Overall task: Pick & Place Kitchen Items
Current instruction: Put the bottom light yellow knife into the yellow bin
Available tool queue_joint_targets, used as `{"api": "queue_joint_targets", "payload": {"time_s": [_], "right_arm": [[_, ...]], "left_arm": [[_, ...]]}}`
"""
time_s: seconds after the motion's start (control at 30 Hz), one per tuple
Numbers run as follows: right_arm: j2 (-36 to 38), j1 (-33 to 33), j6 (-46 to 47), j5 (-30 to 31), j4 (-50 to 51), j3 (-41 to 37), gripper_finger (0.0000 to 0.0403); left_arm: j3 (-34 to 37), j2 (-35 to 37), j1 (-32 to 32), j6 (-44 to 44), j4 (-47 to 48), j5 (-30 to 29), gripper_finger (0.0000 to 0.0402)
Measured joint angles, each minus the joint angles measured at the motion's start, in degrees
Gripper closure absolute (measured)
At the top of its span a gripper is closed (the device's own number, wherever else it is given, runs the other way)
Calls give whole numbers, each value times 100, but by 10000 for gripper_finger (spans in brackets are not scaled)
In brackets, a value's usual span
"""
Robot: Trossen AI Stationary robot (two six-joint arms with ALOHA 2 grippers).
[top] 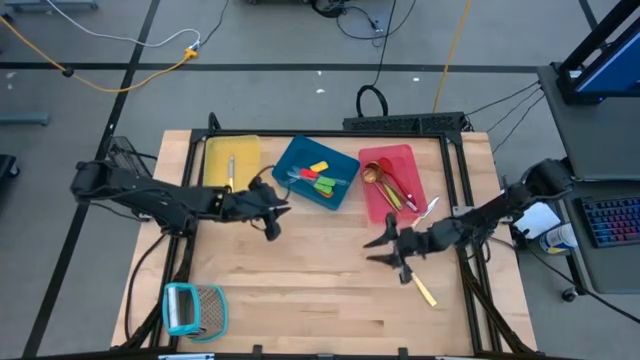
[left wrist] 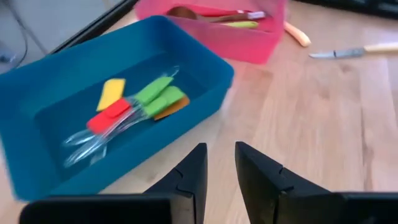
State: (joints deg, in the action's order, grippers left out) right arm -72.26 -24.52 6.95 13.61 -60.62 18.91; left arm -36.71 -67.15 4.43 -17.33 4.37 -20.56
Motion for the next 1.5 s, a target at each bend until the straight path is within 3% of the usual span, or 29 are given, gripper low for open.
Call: {"api": "queue_joint_targets", "payload": {"time_s": [0.1,0.23,0.37,0.5,0.57,0.77,1.07,1.27,1.5], "right_arm": [[-231,-220,-193,222,742,661,273],[-373,-408,-66,985,2458,1607,273],[-363,-541,690,1606,4407,2518,273],[-366,-600,1951,1782,5934,2918,273],[-363,-634,2731,1671,6486,2936,273],[-368,-896,4383,450,7991,2934,273],[-499,-1567,6608,-428,9530,2925,273],[-788,-2055,7652,-477,9714,2702,273],[-1130,-2179,8352,-617,10089,2569,273]], "left_arm": [[0,-205,64,249,-174,0,314],[2,-315,85,233,-148,-2,314],[4,-317,143,207,-111,-4,314],[4,-317,260,204,-105,-4,314],[4,-317,326,209,-105,-6,314],[4,-317,418,226,-112,-46,314],[7,-376,279,331,-162,-52,314],[7,-414,27,521,-169,-55,314],[7,-414,-270,523,-144,-53,314]]}}
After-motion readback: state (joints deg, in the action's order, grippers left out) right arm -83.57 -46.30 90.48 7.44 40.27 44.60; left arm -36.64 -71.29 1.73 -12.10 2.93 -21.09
